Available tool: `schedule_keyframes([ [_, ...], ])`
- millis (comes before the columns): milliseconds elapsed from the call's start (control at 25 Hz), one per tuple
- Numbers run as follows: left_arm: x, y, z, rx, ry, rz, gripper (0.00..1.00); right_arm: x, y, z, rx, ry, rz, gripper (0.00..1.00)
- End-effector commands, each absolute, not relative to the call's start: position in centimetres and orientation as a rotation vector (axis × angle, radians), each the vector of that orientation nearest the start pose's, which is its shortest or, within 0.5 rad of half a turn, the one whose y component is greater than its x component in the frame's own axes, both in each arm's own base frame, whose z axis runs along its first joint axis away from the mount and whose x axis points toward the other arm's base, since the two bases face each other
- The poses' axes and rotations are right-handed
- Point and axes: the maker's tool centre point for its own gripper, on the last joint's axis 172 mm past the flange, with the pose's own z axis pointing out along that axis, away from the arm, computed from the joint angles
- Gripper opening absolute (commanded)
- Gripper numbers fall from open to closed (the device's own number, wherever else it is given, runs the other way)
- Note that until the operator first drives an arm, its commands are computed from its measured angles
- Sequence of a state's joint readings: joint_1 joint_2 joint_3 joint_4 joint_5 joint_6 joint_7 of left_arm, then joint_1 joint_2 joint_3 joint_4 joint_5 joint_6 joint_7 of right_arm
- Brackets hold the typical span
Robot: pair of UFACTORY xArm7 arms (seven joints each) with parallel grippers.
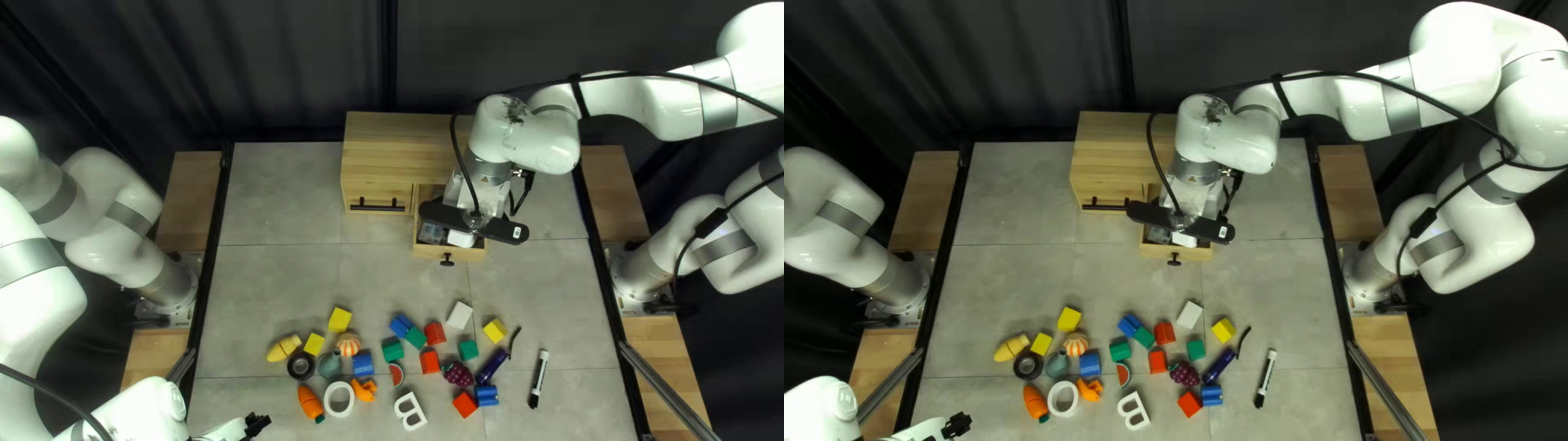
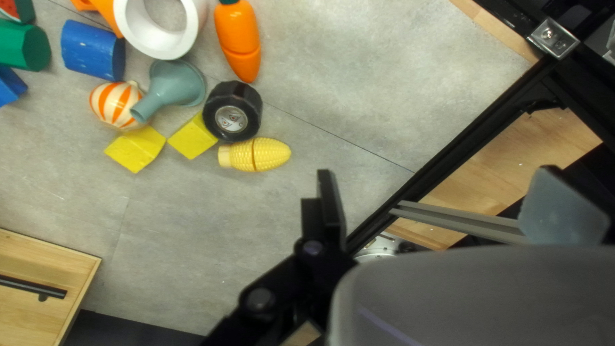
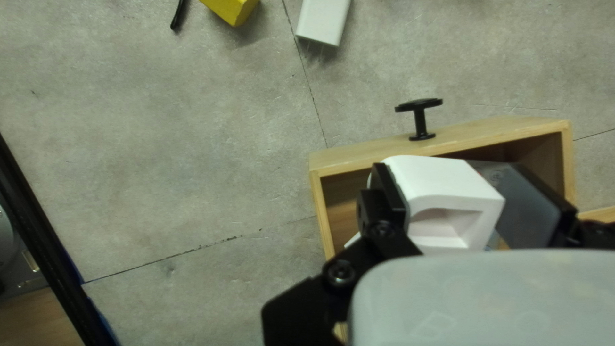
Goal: Open drawers and place objects into drawer and close
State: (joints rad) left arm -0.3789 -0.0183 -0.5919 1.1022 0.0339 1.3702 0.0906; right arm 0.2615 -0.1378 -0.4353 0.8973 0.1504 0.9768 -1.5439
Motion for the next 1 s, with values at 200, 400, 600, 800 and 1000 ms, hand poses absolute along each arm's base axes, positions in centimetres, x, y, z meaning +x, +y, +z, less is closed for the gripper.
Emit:
schedule_keyframes([
  [200, 23.1, -32.2, 20.1, -2.562, 1.52, 0.316, 1.0, 43.9, -4.7, 18.4, -2.418, -1.857, -0.241, 0.0],
  [400, 23.1, -32.2, 20.1, -2.562, 1.52, 0.316, 1.0, 43.6, -5.1, 18.0, -2.413, -1.887, -0.229, 0.0],
  [600, 23.1, -32.2, 20.1, -2.562, 1.52, 0.316, 1.0, 43.6, -5.2, 17.9, -2.405, -1.926, -0.211, 0.0],
  [800, 23.1, -32.2, 20.1, -2.562, 1.52, 0.316, 1.0, 43.5, -5.3, 17.3, -2.402, -1.935, -0.196, 0.0],
  [1000, 23.1, -32.2, 20.1, -2.562, 1.52, 0.316, 1.0, 43.3, -5.5, 17.0, -2.416, -1.921, -0.16, 0.0],
])
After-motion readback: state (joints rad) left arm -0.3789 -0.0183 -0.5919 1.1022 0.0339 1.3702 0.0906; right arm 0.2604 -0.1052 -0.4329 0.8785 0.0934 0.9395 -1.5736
